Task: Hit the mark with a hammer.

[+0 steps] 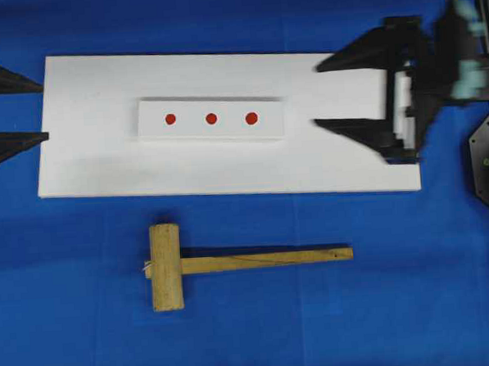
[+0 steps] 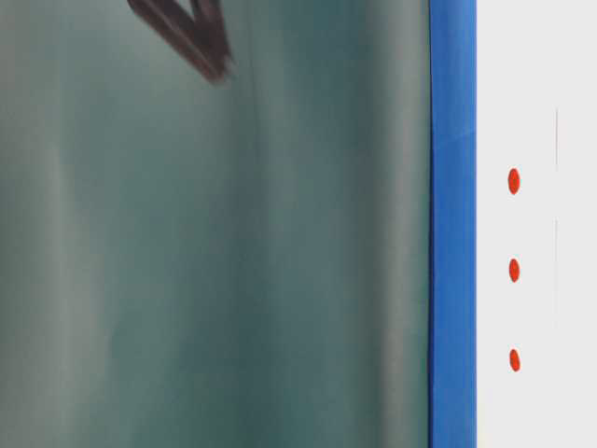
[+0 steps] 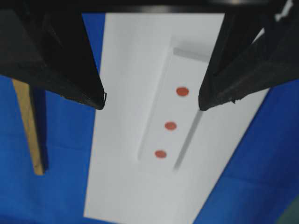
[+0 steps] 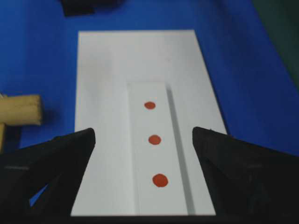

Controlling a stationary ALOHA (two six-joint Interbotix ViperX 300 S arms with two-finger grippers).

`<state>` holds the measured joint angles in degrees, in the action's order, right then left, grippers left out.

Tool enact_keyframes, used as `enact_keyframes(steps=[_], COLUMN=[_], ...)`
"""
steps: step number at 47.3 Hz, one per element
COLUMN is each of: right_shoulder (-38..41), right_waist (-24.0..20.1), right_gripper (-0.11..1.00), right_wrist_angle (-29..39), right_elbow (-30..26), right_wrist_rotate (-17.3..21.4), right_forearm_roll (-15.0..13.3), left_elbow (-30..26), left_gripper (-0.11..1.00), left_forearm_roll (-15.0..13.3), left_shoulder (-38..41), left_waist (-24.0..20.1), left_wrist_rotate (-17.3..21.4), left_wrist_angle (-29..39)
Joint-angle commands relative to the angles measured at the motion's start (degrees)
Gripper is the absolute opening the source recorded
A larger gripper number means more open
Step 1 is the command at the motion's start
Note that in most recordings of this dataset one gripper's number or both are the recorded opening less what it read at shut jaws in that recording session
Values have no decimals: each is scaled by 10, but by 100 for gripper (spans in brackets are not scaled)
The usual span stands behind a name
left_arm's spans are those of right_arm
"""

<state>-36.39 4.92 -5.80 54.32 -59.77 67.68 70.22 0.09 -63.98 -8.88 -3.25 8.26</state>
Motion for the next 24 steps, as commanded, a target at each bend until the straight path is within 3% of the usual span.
enact_keyframes(steps=[1, 9, 24], right_shoulder=[-57, -138, -218], right_waist=[1, 1, 1], right_gripper=[88, 88, 85], right_wrist_angle=[3, 11, 27], right_elbow=[22, 73, 149], right_wrist_rotate=[1, -1, -4], right_forearm_roll=[-1, -2, -10], left_elbow=[-11, -8, 14], left_gripper=[78, 78, 78], left_forearm_roll=[1, 1, 1], left_shoulder=[-4, -25, -60], left_waist=[11, 28, 48], left_wrist_rotate=[14, 23, 38], left_wrist_angle=[-5, -4, -4])
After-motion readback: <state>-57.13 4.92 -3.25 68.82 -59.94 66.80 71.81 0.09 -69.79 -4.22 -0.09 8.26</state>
